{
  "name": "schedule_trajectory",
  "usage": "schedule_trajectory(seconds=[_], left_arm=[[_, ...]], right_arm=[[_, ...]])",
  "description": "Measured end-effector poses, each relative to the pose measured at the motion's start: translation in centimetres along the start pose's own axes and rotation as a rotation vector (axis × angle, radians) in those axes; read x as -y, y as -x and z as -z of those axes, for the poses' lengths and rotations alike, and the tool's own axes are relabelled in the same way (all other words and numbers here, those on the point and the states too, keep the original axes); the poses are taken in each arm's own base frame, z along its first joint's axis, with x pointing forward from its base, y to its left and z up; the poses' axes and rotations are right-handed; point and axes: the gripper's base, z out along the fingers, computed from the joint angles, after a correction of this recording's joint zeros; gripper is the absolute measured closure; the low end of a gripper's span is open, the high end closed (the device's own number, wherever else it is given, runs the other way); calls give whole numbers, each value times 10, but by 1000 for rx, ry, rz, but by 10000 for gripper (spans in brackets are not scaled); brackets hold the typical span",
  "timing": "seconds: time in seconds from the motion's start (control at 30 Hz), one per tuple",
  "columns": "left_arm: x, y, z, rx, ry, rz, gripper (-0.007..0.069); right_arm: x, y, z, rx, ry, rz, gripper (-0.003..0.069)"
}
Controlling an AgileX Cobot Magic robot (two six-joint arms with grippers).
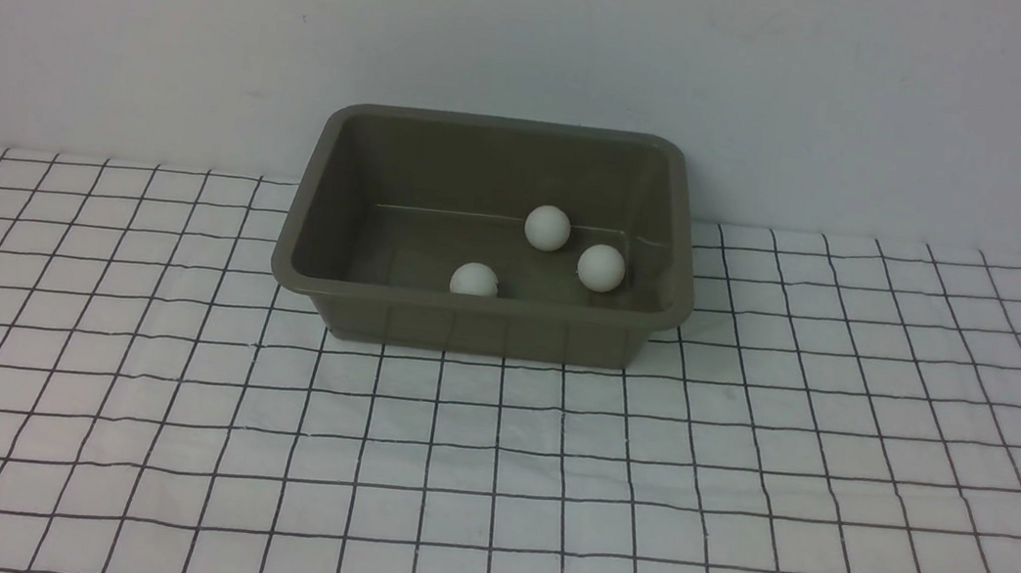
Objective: Put the table tennis balls into the box on the white checkered tablecloth.
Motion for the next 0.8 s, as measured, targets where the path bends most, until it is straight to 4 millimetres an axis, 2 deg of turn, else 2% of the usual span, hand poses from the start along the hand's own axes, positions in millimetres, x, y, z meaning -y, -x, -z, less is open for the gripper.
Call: schedule_trajectory(seconds=[0.57,0.8], left_arm=[[0,0,0,1,0,0,419],[0,0,0,1,0,0,419]], right_arm=[[0,0,0,0,0,0,332],[-1,0,0,2,16,82,332]])
